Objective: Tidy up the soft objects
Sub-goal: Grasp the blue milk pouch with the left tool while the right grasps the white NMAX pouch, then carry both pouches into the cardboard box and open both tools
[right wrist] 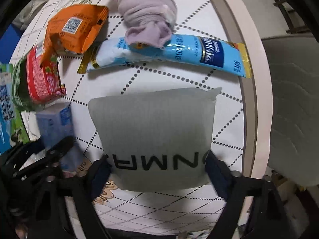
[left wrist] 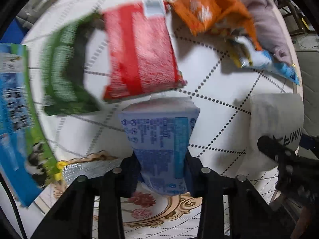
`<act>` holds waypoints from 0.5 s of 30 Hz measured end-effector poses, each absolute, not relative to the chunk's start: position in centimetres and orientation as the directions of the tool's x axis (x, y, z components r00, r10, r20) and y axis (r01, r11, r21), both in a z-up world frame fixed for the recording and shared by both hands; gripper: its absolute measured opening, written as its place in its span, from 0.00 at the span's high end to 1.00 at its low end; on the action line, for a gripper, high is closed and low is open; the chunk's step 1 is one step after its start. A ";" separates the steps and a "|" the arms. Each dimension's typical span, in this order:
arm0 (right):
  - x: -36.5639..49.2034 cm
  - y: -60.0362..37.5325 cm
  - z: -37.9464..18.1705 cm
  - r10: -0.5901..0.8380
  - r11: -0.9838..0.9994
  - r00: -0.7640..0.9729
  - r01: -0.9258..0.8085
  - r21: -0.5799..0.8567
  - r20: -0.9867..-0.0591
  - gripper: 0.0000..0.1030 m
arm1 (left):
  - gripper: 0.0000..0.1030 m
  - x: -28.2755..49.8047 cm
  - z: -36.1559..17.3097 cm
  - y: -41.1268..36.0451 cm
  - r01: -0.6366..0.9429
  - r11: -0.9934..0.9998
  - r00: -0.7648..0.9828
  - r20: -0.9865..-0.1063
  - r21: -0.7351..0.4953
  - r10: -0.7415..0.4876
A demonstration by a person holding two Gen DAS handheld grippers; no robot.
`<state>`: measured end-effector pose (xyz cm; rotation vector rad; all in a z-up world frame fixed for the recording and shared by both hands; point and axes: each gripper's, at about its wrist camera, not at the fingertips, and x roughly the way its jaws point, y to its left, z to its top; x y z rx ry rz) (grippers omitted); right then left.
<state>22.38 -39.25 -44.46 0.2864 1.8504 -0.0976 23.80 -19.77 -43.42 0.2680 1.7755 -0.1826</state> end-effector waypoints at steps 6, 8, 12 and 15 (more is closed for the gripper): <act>20.9 -38.5 -37.6 0.214 0.947 -0.156 0.274 0.166 -0.964 0.32 | 0.68 23.7 -34.2 -16.4 0.210 0.976 -0.066 -0.997 -0.061 -0.048; 20.5 -37.0 -34.3 0.239 0.946 -0.108 0.249 0.206 -0.965 0.32 | 0.68 23.7 -29.8 -14.2 0.190 0.977 -0.005 -0.996 -0.093 -0.094; 21.6 -30.8 -26.8 0.300 0.945 -0.006 0.140 0.296 -0.954 0.32 | 0.68 24.7 -22.2 -7.6 0.149 0.983 0.090 -0.988 -0.109 -0.124; 23.5 -23.0 -22.9 0.351 0.935 0.038 0.047 0.352 -0.936 0.32 | 0.68 25.6 -19.6 -0.1 0.094 0.991 0.107 -0.989 -0.093 -0.103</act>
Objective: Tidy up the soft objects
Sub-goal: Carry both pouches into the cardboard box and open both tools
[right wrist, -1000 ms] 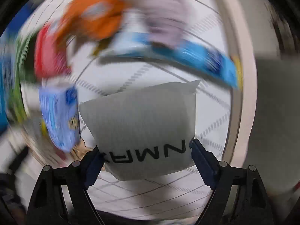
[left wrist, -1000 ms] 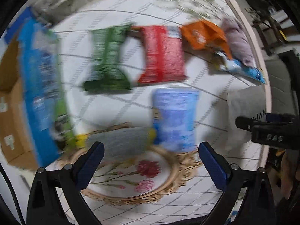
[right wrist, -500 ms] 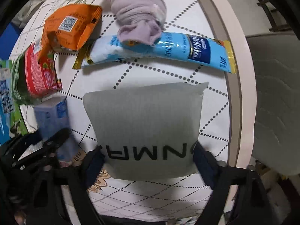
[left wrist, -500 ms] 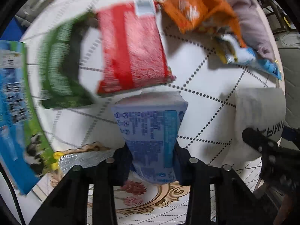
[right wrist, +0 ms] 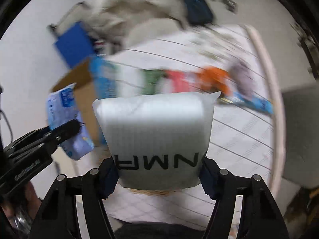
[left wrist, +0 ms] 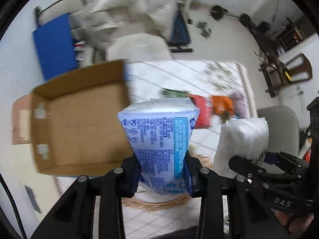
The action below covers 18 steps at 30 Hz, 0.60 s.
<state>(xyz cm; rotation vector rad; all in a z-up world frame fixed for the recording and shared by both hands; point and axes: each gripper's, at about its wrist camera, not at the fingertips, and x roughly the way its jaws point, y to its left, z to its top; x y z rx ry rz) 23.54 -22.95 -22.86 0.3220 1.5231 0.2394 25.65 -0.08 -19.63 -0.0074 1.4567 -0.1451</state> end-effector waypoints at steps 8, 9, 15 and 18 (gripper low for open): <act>30.2 -1.7 -25.8 0.393 0.916 -0.042 -0.070 0.395 -0.919 0.32 | 0.68 30.7 -25.9 16.9 -0.127 0.986 -0.003 -0.994 -0.112 -0.113; 30.9 -0.1 -26.9 0.387 0.918 -0.062 -0.073 0.390 -0.920 0.32 | 0.68 30.9 -26.4 18.4 -0.134 0.984 -0.021 -0.992 -0.121 -0.125; 35.2 7.2 -33.2 0.288 0.949 -0.116 -0.096 0.299 -0.951 0.32 | 0.68 35.1 -33.2 21.4 -0.123 0.980 -0.139 -0.975 -0.157 -0.173; 36.7 8.5 -35.6 0.235 0.961 -0.134 -0.118 0.251 -0.963 0.31 | 0.68 36.3 -35.8 21.4 -0.097 0.983 -0.191 -0.967 -0.153 -0.169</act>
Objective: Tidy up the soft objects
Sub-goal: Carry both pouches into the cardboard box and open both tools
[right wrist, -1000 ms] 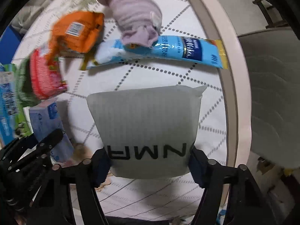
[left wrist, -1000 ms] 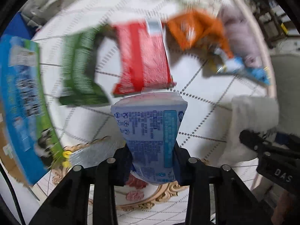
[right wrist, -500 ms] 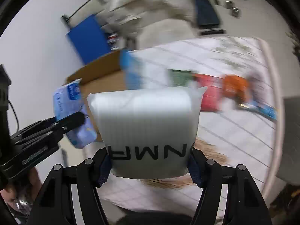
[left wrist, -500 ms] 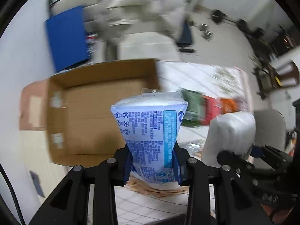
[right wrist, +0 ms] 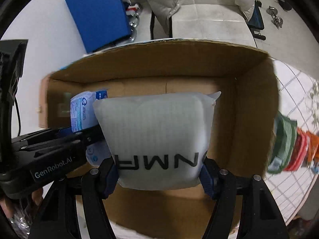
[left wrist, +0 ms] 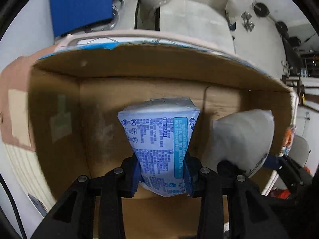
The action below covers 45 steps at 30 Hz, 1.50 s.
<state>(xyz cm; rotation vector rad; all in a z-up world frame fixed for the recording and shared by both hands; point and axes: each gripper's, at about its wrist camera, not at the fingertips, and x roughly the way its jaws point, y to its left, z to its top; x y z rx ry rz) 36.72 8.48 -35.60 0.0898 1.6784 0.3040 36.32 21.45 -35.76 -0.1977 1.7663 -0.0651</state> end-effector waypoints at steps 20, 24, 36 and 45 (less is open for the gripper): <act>37.9 11.3 -36.9 0.141 0.972 -0.158 -0.164 0.167 -0.977 0.08 | 0.13 35.8 -33.8 22.9 -0.079 0.993 -0.164 -0.981 -0.088 -0.100; 36.7 11.1 -34.9 0.118 0.971 -0.121 -0.193 0.140 -0.986 0.01 | 0.04 34.3 -31.1 23.0 -0.067 0.996 -0.092 -0.994 -0.054 -0.060; 29.8 7.9 -29.4 0.122 0.972 0.033 -0.208 0.113 -0.992 0.00 | 0.04 29.0 -24.7 22.5 -0.099 0.995 0.135 -0.991 0.006 0.019; 24.3 6.5 -23.9 0.152 0.969 0.136 -0.213 0.121 -0.979 0.00 | 0.04 23.5 -20.8 21.7 -0.115 0.993 0.212 -0.977 -0.016 0.009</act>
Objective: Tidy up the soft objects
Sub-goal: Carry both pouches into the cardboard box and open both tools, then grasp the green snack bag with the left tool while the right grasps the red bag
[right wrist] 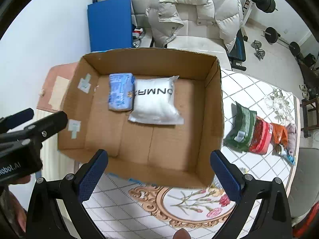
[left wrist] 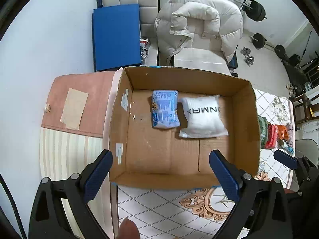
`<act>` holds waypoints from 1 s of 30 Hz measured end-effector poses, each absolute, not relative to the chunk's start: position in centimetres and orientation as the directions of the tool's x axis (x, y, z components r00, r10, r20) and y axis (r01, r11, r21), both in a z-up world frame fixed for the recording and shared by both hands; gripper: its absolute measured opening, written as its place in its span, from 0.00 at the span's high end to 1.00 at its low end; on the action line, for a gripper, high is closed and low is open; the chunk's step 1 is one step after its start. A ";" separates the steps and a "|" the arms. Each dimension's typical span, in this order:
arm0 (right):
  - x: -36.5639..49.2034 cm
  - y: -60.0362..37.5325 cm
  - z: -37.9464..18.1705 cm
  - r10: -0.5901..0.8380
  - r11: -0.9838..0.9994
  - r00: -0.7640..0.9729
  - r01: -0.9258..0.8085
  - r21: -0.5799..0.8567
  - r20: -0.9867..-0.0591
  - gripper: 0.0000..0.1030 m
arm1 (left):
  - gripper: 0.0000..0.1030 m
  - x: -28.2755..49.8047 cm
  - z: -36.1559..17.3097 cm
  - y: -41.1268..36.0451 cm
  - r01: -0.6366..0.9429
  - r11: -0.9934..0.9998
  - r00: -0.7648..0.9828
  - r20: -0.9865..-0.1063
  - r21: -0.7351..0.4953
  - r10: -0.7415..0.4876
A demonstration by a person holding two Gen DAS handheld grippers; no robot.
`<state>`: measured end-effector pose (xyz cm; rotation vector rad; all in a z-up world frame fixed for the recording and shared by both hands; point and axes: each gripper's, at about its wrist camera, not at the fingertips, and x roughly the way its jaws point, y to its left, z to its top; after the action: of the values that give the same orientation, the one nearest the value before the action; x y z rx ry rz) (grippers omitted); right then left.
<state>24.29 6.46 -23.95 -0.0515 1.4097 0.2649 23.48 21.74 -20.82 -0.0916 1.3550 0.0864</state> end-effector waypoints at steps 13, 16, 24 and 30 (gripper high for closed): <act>21.2 1.7 -20.2 0.253 0.962 0.184 -0.150 0.227 -0.950 0.00 | 0.04 21.5 -17.2 15.7 -0.050 0.999 0.262 -0.965 -0.005 0.008; 21.6 -3.1 -19.7 0.240 0.970 0.200 -0.085 0.227 -0.950 0.00 | 0.04 23.0 -17.1 11.8 -0.016 1.000 0.259 -0.966 0.001 0.005; 26.0 -19.1 -26.0 0.157 0.962 0.152 0.199 0.186 -0.976 0.00 | 0.04 33.0 -25.1 -3.2 0.171 0.985 0.049 -0.998 -0.034 -0.043; 29.9 -24.8 -34.3 0.209 0.934 0.042 0.288 0.212 -0.977 0.05 | 0.05 39.0 -36.0 -11.1 0.277 0.961 -0.190 -0.981 -0.014 0.041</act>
<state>29.93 -24.85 -34.33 0.4004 1.5409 -0.0635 38.98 -11.07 -35.99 0.2378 1.7543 -0.2157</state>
